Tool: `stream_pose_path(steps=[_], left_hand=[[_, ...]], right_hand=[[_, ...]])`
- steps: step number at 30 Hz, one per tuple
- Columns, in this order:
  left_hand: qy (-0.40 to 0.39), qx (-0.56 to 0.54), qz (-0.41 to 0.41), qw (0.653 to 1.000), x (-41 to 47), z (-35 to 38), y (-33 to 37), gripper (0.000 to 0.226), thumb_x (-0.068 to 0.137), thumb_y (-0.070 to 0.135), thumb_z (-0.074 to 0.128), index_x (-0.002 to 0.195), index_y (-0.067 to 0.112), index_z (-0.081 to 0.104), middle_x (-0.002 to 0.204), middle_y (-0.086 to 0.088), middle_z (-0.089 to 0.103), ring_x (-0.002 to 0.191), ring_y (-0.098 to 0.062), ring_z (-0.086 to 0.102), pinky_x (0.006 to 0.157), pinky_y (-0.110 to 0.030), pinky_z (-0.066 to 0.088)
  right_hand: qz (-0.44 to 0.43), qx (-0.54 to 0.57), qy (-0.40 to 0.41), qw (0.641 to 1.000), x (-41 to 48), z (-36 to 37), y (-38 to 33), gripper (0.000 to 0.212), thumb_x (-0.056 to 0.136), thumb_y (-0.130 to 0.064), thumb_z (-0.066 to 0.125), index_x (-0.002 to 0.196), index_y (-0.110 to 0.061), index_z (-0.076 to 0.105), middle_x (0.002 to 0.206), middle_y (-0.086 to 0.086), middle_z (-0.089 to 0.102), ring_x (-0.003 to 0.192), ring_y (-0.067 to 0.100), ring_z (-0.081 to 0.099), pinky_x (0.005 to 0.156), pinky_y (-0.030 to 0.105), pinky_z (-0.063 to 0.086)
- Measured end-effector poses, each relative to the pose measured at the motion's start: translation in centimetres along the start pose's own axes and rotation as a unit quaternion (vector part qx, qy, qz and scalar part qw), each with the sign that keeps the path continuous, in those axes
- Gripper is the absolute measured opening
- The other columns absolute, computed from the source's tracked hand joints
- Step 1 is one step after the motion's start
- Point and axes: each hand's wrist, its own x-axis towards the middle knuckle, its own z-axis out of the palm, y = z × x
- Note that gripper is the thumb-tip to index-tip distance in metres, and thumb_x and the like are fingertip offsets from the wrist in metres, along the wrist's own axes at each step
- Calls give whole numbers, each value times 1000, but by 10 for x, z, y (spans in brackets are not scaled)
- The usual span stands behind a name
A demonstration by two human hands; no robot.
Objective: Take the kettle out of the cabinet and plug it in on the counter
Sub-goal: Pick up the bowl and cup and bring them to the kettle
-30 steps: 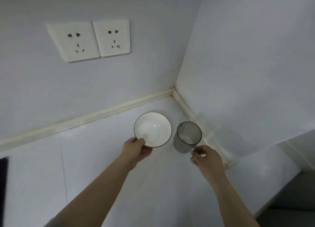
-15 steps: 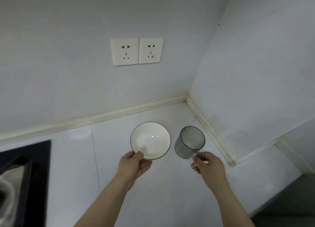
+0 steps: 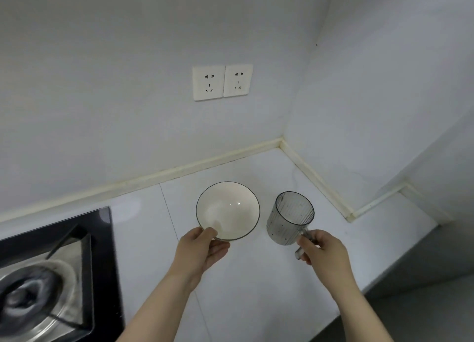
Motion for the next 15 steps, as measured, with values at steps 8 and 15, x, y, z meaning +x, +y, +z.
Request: stream_pose_path(steps=[8,15], left_hand=[[-32,-7,-8,999,-38,-4,-10,13,88,4,52,96,-4,59,94,-29,67,86,-36,69,81,-38,58],[-24,-6,17,1000,-60,5,-18,12,88,5,52,94,-3,59,94,-29,67,87,-36,69,81,-37,58]], right_hand=[[0,-11,22,1000,-48,-13,6,17,89,-16,59,78,-4,66,66,9,71,48,4,58,58,27,51],[-16,10,18,1000,-53,-31,5,15,88,-16,59,79,-7,66,68,11,72,60,19,62,63,37,54]])
